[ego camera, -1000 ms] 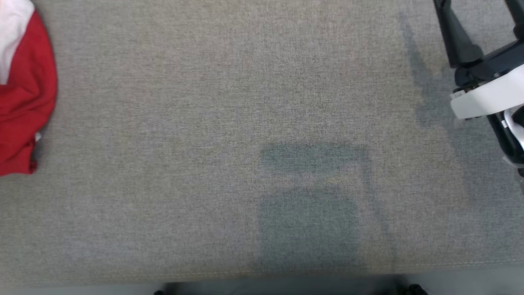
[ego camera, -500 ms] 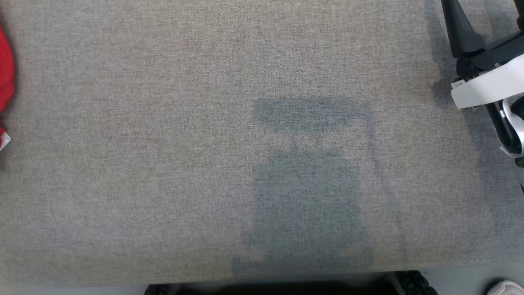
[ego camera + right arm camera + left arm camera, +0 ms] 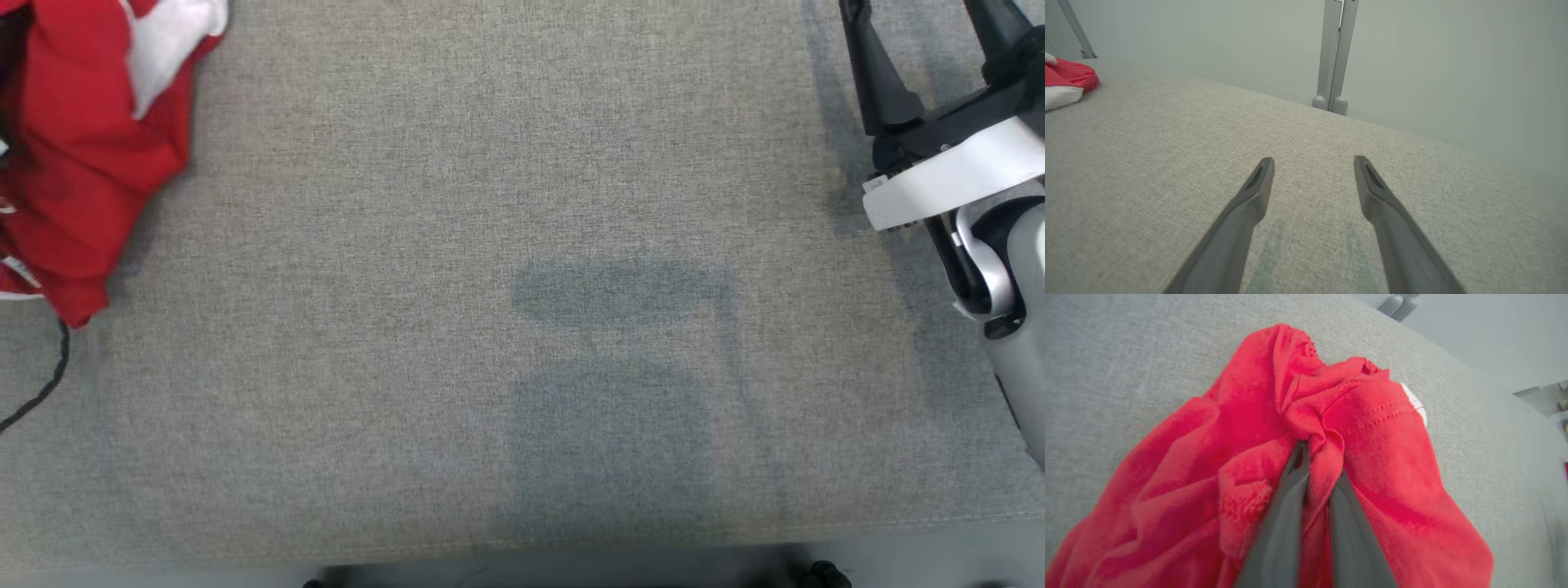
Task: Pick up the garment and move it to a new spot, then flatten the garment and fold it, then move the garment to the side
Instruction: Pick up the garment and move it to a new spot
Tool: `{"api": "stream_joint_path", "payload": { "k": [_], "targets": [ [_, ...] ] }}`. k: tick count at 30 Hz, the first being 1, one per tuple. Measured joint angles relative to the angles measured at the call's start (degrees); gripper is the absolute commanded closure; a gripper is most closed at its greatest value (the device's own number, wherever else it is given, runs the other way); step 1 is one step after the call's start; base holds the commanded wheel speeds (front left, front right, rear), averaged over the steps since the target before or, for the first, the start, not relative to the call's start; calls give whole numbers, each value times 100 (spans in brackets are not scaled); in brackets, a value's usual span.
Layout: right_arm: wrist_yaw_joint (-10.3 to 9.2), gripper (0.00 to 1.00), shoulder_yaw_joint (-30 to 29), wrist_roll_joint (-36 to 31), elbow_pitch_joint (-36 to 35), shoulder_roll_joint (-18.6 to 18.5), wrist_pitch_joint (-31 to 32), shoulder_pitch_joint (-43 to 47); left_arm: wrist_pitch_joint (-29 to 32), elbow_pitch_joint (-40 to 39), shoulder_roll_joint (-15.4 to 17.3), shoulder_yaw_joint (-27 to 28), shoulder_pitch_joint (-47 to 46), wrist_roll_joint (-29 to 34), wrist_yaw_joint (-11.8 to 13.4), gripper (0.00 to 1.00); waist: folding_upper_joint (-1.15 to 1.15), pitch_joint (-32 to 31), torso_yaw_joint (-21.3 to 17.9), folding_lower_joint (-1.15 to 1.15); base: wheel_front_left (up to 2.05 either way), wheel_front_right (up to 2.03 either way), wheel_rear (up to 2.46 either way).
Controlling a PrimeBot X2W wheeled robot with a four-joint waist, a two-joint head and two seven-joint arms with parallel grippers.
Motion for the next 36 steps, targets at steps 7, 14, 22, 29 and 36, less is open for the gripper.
{"api": "stream_joint_path", "payload": {
  "k": [7,14,22,29,36],
  "targets": [
    [9,0,211,10,408,308,-300,57,-22,-567,-446,-568,-46,1,-350,100,0,-399,-38,0,0,0,0],
    [9,0,338,176,792,648,-586,299,90,-1036,-953,-1296,32,11,-392,100,0,-893,-185,0,0,0,0],
    [3,0,405,322,1151,871,-695,700,111,-1240,-1894,-2256,452,27,-437,100,0,-1409,-556,-1,0,0,0],
    [-2,0,411,475,1269,1031,-768,903,-89,-1367,-2482,-2631,589,-48,-424,100,0,-1739,-1028,-1,0,0,0],
    [-1,0,465,525,1386,1042,-788,1250,-388,-791,-2182,-2988,1034,485,-354,100,0,-1953,-1520,-1,0,0,0]
  ]
}}
